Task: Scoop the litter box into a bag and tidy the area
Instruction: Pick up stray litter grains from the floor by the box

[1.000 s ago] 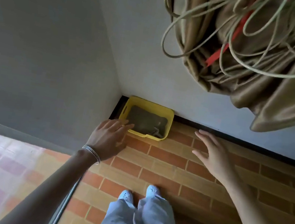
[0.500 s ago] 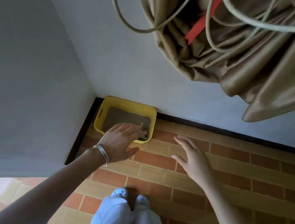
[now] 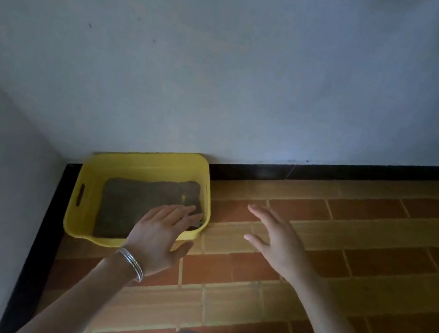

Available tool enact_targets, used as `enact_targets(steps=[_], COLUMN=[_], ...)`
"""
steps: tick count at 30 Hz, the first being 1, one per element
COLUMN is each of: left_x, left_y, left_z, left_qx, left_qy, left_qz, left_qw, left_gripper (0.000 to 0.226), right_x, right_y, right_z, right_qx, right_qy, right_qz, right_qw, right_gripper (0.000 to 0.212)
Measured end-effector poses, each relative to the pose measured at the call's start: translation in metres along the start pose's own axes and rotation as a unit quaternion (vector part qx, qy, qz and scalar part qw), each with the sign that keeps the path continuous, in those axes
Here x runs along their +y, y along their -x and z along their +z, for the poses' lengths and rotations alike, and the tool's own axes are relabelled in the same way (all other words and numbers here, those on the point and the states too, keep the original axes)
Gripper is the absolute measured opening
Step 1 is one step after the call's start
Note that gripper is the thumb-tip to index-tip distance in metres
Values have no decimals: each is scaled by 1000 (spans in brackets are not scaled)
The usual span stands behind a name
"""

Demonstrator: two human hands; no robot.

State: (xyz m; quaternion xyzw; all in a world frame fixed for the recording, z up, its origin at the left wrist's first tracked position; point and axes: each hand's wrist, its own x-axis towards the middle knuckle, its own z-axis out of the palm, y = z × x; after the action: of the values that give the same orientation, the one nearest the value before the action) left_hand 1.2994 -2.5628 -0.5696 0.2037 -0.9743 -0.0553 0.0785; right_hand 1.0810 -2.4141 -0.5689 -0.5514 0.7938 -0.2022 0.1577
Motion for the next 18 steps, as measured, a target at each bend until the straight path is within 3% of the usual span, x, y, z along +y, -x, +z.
enact_targets(steps=[9, 18], left_x=[-18, -13], left_y=[1, 31], left_z=[150, 199], left_qx=[31, 5], left_qy=[-7, 2], left_qz=[35, 13], left_qw=[999, 1000], left_gripper=[54, 58], right_x=[85, 99], right_y=[10, 40], right_z=[128, 172], right_qx=[17, -30], right_qy=[15, 1], right_qz=[12, 31], right_qw=[1000, 999], right_gripper=[59, 57])
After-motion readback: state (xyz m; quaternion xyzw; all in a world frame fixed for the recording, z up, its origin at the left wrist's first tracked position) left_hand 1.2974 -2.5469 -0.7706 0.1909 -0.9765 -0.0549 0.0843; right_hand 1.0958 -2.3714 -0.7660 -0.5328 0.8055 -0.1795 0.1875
